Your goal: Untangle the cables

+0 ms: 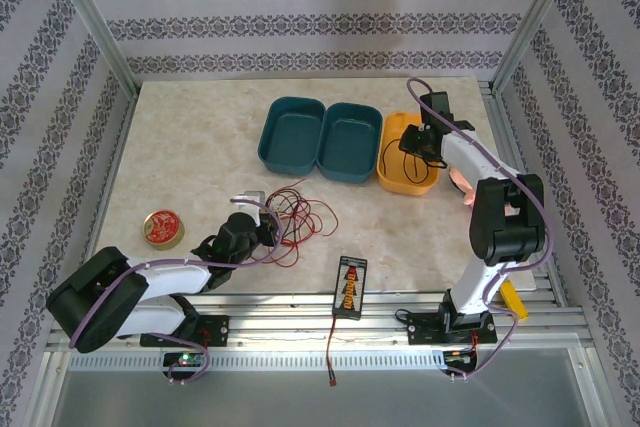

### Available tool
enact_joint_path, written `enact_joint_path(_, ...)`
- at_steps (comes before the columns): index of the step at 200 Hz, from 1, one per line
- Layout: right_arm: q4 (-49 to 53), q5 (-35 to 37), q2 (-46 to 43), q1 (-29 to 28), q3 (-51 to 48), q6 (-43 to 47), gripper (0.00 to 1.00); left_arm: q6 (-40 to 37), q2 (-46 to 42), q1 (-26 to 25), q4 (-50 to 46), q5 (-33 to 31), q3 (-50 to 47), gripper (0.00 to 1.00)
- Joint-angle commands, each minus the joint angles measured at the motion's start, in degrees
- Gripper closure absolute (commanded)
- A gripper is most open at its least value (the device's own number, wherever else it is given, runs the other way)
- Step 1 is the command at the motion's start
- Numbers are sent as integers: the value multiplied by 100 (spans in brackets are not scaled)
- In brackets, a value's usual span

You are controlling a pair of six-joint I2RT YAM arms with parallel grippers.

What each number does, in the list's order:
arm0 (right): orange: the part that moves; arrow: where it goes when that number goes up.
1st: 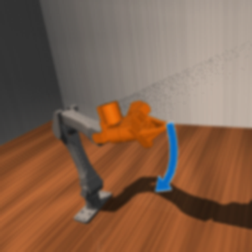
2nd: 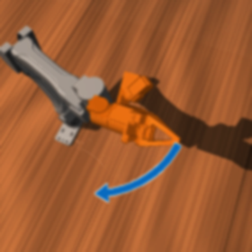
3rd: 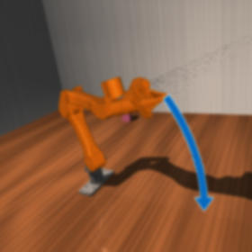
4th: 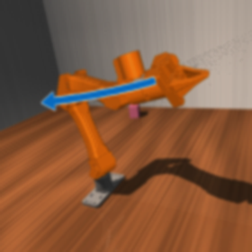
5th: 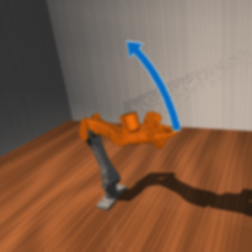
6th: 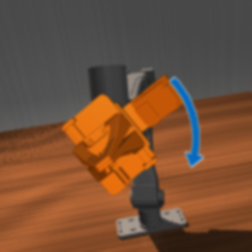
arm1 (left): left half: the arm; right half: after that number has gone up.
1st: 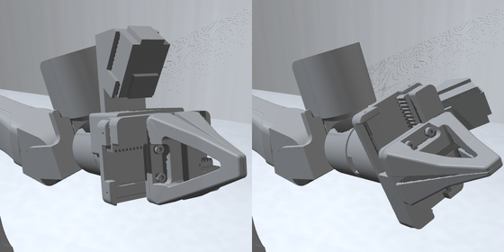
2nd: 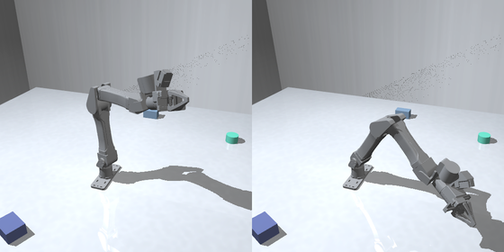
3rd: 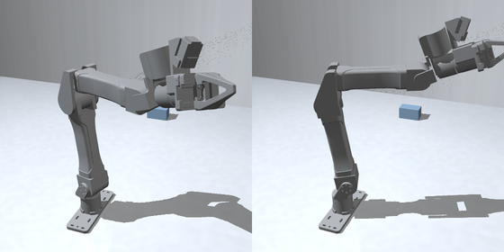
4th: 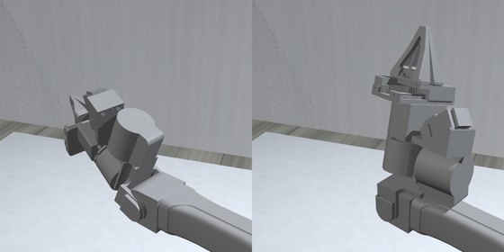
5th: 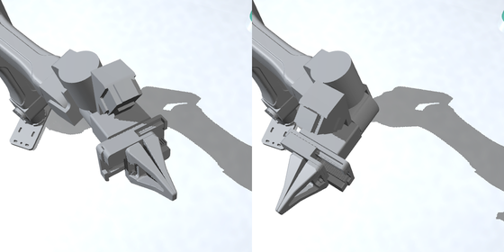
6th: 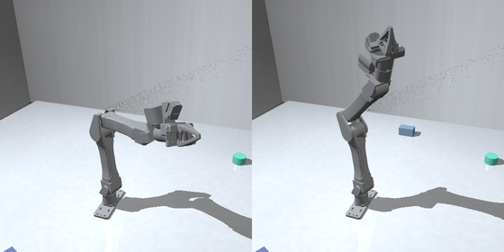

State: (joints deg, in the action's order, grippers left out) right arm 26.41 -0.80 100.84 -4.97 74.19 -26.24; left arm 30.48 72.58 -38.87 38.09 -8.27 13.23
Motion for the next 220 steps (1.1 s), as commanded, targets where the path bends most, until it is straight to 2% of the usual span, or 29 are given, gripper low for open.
enact_joint_path(1, 272, 339, -388, 58, 130, 2, 57, -86, -103, 89, -65, -147, -41, 90)
enact_joint_path(26, 263, 73, -665, 58, 30, 31, 54, -84, -75, 90, -41, -143, -32, 90)
enact_joint_path(60, 23, -698, -1137, 41, -146, 22, 44, -82, -33, 86, -30, -107, 3, 90)
enact_joint_path(107, -365, -1285, -2037, -444, -548, -96, 47, -104, -21, 89, 4, -73, 31, 90)
enact_joint_path(126, -590, -1391, -2426, -834, -853, -140, 48, -119, -22, 90, 15, -44, 64, 90)
enact_joint_path(148, -953, -1336, -2778, -1566, -1267, -122, 49, -126, -15, 87, -79, -16, 129, 90)
enact_joint_path(195, -1529, -411, -2955, -3172, -1998, -118, 50, -16, -17, 99, -166, -19, 177, 90)
enact_joint_path(220, -1908, -58, -2861, -3743, -2206, -148, 49, 11, -15, 99, -200, 19, 205, 90)
